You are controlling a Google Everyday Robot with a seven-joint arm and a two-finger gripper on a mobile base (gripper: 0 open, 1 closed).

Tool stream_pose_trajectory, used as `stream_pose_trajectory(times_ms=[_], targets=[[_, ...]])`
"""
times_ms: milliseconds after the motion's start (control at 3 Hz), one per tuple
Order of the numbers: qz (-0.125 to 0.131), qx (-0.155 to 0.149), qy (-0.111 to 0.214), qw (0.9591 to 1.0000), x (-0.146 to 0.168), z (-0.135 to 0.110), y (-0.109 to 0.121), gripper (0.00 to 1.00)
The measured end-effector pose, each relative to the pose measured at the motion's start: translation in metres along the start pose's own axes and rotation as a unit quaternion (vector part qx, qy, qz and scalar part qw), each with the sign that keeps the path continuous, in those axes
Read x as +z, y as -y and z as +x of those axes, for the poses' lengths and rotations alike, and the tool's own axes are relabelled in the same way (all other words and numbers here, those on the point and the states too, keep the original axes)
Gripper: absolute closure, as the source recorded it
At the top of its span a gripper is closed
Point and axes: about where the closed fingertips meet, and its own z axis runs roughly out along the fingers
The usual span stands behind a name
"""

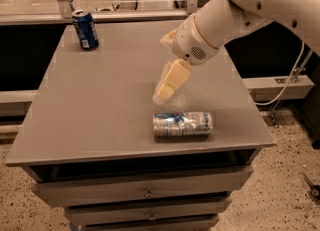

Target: Move redbull can near pepsi can

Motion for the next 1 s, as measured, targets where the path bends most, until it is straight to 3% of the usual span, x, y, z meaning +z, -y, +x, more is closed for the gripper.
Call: stream_pose_trajectory(times_ms=[333,667,1000], targets=[[-0.058,-0.003,-0.037,0.9976,0.004,0.009,-0.027,0.0],[-0.084,-0.006,-0.07,0.994,0.006,0.023,-0.053,0.0],[-0.077,-0.007,-0.098,0.9922,0.012,0.041,-0.072,0.0]])
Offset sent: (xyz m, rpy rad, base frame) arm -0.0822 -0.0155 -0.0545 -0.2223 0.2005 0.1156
